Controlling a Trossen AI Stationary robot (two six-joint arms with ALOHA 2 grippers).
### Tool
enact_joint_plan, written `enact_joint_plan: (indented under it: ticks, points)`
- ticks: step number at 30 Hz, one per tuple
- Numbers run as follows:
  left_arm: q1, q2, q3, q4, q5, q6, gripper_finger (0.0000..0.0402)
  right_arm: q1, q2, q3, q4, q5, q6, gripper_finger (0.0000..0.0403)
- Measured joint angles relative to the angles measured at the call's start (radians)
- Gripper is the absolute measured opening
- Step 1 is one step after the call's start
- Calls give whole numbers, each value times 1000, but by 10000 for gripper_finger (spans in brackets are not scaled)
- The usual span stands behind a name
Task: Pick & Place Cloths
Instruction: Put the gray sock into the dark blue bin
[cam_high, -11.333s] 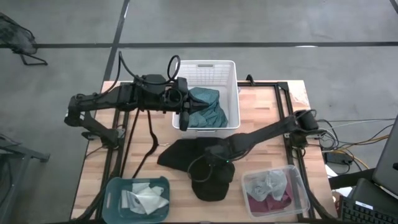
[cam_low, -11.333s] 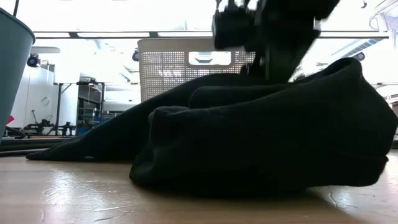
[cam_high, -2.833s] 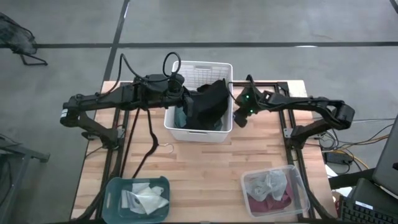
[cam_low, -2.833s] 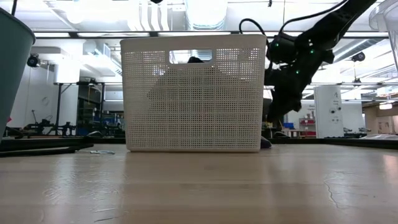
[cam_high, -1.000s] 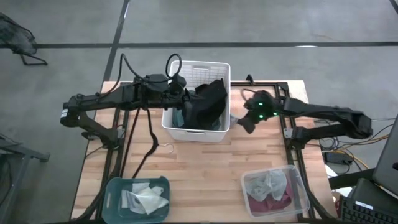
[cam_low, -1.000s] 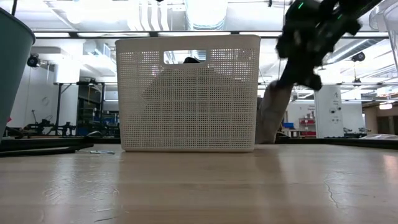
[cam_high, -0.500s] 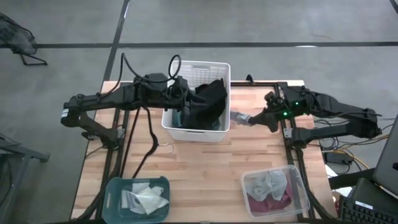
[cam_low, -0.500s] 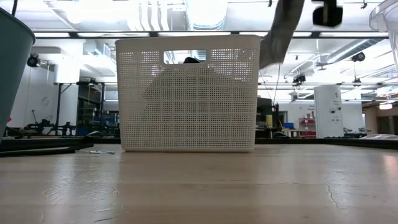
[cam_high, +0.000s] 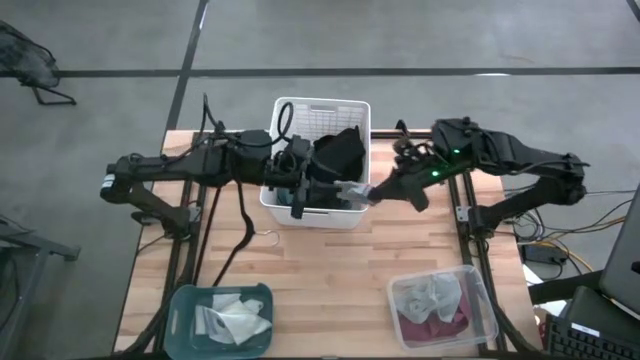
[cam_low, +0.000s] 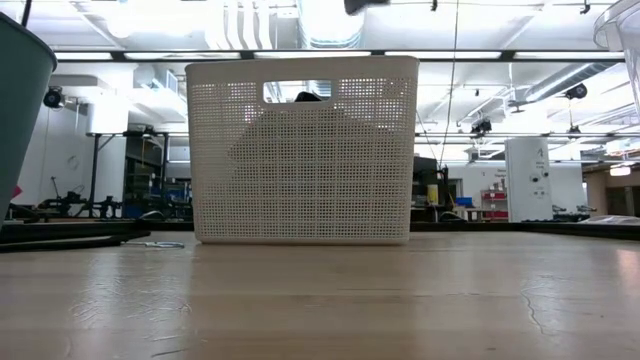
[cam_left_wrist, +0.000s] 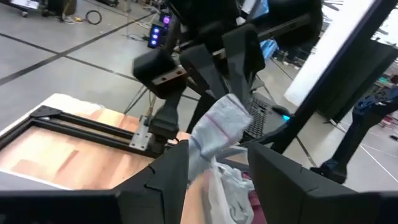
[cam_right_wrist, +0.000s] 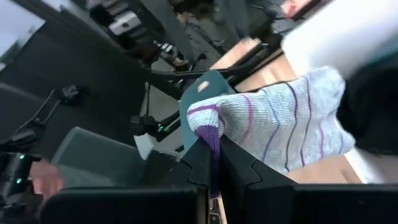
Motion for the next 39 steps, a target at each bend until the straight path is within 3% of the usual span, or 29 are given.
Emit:
enact_joint_plan:
  ticks: [10,18,22,26,29,34,39]
  points:
    - [-38,0,0,-9,1,-20,170,-3,229,253,-1,-31,-111,11]
    - [-42,1,0,-58,5,-88,165,10,365,436,-6,-135,-162,12]
    - [-52,-3,0,-63,5,-89,131,10,399,478,-41,-146,-184,13]
    - [-53,-9,0,-61,10,-96,59,10,411,479,-49,-152,-205,13]
    - [-53,-11,0,-52,40,-95,15,10,413,476,-47,-152,-240,16]
    - [-58,-14,0,-98,132,-156,13,10,416,474,-9,-154,-256,45]
    - [-90,-24,0,-237,317,-247,9,11,400,474,-14,-171,-284,98]
